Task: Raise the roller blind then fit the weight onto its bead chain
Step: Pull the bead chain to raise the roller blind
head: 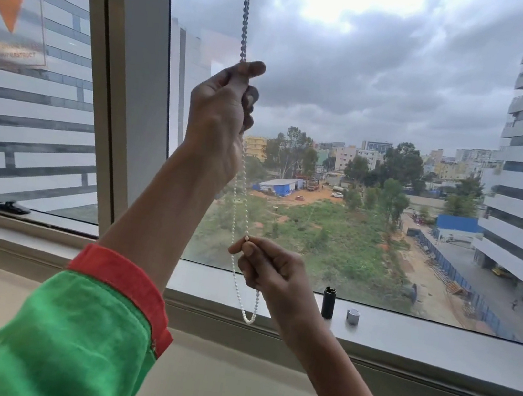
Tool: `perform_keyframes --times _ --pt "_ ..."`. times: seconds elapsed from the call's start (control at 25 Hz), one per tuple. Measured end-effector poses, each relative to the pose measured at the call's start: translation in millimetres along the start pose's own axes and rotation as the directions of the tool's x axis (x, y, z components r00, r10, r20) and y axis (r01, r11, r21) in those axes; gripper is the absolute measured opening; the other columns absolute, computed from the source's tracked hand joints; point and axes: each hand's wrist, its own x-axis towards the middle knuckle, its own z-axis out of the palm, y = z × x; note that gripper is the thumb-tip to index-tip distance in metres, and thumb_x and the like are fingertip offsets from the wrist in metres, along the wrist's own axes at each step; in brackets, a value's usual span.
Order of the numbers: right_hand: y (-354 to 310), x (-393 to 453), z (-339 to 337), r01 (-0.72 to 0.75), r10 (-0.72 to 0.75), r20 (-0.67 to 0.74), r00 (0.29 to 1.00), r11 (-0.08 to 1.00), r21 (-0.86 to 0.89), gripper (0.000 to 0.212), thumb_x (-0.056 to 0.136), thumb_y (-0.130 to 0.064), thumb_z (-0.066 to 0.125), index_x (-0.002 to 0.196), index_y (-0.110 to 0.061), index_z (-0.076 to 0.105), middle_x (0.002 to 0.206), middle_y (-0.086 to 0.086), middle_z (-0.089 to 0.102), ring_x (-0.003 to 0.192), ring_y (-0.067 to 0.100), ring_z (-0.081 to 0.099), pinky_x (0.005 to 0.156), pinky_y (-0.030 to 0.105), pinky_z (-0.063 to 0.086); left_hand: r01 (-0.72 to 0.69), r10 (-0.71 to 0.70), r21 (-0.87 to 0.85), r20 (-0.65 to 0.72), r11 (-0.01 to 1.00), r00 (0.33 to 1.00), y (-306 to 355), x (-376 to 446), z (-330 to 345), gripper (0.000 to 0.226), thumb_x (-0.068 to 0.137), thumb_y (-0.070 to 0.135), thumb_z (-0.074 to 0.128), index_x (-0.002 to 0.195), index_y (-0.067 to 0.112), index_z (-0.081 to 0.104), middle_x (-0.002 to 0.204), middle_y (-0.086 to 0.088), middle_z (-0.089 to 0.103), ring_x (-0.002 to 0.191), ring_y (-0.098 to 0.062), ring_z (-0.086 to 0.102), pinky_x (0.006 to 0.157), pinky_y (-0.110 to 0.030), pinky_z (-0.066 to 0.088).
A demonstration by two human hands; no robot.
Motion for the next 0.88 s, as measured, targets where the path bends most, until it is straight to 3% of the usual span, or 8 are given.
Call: perform_keyframes --times 0.08,0.2,0.36,0.44,0.52,0.6,0.72,0.88 --pt "5.8 -3.3 0.7 -0.037 0.037 0.044 0.998 0.999 -0.004 0.025 0.095 -0.004 0.048 0.082 -0.012 0.068 0.052 -0.005 0.042 0.050 0.007 0.035 0.050 0.015 0.029 -0.014 0.015 0.013 -0.052 1.000 0.999 -6.2 -7.0 -8.1 0.023 0.096 0.013 0.048 0.087 0.013 0.069 0.055 0.004 0.039 0.046 -0.005 0.030 0.045 -0.017 0.022" --pt "16.1 -5.3 -3.0 -0.105 0.109 0.031 0.994 0.989 -0.103 0.025 0.095 -0.007 0.048 0.084 -0.012 0.071 0.055 -0.004 0.056 0.050 0.009 0.041 0.049 0.018 0.033 -0.030 0.030 0.019 -0.023 0.999 0.999 -16.0 -28.2 -20.3 0.024 0.096 0.016 0.049 0.085 0.016 0.070 0.053 0.006 0.039 0.048 -0.005 0.031 0.046 -0.015 0.024" --pt "4.7 4.9 -4.3 -0.149 0.144 -0.043 0.989 0.978 -0.145 0.021 0.092 -0.014 0.055 0.101 -0.003 0.069 0.090 0.007 0.072 0.077 0.004 0.062 0.068 0.013 0.046 0.012 -0.012 0.002 -0.040 1.000 0.999 -31.1 -56.3 -39.0 0.022 0.095 0.019 0.050 0.084 0.020 0.070 0.047 0.013 0.043 0.048 -0.003 0.035 0.051 -0.016 0.029" --pt "-15.0 17.8 -2.5 -0.095 0.093 -0.025 0.995 0.990 -0.100 0.030 0.088 -0.019 0.060 0.114 -0.004 0.064 0.112 0.012 0.069 0.096 0.004 0.064 0.082 0.013 0.049 0.067 -0.069 -0.051 -0.027 0.996 0.997 -44.9 -73.0 -48.4 0.023 0.094 0.020 0.050 0.083 0.020 0.070 0.049 0.012 0.044 0.049 -0.002 0.038 0.056 -0.019 0.030" --pt "-38.5 33.3 3.4 -0.017 0.019 0.028 0.999 0.997 -0.077 0.040 0.086 -0.020 0.063 0.124 -0.007 0.058 0.121 0.014 0.065 0.109 0.012 0.063 0.091 0.020 0.049 0.140 -0.144 -0.127 -0.023 0.982 0.989 -59.0 -90.7 -55.1 0.024 0.092 0.019 0.052 0.079 0.019 0.073 0.053 0.008 0.047 0.052 -0.003 0.039 0.059 -0.019 0.031" --pt "-64.0 46.9 12.9 0.042 -0.040 0.033 0.999 0.998 -0.054 0.037 0.090 -0.020 0.056 0.124 -0.004 0.056 0.119 0.017 0.065 0.106 0.017 0.063 0.092 0.028 0.050 0.200 -0.206 -0.173 -0.019 0.964 0.978 -70.1 -104.9 -57.7 0.027 0.091 0.019 0.053 0.076 0.019 0.075 0.053 0.008 0.047 0.051 -0.003 0.039 0.059 -0.020 0.030" --pt "-98.2 66.2 25.3 0.064 -0.064 -0.001 0.998 0.992 0.112 0.034 0.097 -0.021 0.043 0.118 0.004 0.055 0.104 0.021 0.066 0.095 0.030 0.064 0.090 0.041 0.051 0.226 -0.231 -0.163 -0.013 0.961 0.973 -75.6 -112.4 -54.5 0.027 0.089 0.020 0.053 0.073 0.019 0.075 0.051 0.009 0.046 0.050 -0.002 0.038 0.058 -0.019 0.029" --pt "-122.8 81.8 35.8 0.052 -0.048 -0.023 0.999 0.984 0.173 0.027 0.096 -0.011 0.047 0.110 0.008 0.059 0.083 0.017 0.066 0.071 0.025 0.066 0.073 0.038 0.060 0.220 -0.224 -0.138 -0.017 0.966 0.974 -74.0 -114.7 -51.5 0.024 0.086 0.023 0.056 0.072 0.021 0.075 0.054 0.008 0.048 0.053 -0.004 0.039 0.062 -0.021 0.030"
